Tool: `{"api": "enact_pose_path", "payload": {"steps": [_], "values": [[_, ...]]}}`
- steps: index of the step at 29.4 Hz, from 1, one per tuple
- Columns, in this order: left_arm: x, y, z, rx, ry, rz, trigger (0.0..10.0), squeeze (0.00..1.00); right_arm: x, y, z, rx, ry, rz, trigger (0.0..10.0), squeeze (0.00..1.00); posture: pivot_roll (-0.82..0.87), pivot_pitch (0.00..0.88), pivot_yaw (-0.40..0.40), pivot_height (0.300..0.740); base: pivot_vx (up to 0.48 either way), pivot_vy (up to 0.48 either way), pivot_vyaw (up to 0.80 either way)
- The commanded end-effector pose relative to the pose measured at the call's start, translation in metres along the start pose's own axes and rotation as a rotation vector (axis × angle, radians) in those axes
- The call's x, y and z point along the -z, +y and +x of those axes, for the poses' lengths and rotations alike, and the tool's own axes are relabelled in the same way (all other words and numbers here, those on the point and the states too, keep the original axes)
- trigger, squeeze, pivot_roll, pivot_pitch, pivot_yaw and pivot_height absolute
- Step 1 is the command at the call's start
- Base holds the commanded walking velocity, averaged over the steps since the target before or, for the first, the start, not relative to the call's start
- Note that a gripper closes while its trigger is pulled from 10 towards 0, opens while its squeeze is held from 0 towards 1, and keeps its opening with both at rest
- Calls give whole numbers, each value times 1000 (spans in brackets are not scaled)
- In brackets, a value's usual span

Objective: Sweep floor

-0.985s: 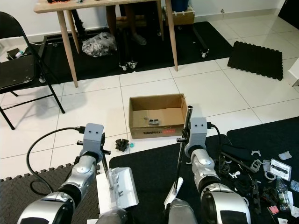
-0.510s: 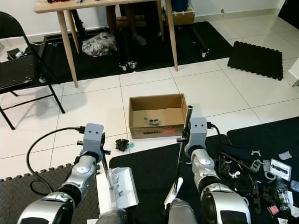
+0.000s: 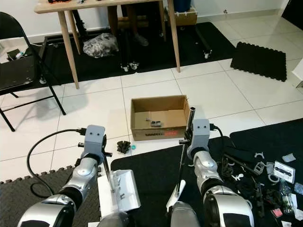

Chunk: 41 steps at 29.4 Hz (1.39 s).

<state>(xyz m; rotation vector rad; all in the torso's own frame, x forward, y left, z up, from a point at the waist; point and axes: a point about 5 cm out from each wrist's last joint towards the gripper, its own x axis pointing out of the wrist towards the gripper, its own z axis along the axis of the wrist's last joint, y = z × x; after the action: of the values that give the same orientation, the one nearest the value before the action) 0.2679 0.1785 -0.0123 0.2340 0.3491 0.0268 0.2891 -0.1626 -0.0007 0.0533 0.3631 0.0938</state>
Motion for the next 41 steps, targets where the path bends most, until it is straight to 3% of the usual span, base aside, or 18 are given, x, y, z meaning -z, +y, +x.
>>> {"api": "enact_pose_path", "payload": {"steps": [1, 41], "values": [[30, 13, -12, -44, 152, 64, 10000, 0, 11, 0, -4, 9, 57, 14, 10000, 0, -15, 0, 30, 740, 0, 0, 0], [30, 13, -12, -44, 154, 66, 10000, 0, 12, 0, -4, 11, 59, 16, 10000, 0, -17, 0, 31, 740, 0, 0, 0]]}}
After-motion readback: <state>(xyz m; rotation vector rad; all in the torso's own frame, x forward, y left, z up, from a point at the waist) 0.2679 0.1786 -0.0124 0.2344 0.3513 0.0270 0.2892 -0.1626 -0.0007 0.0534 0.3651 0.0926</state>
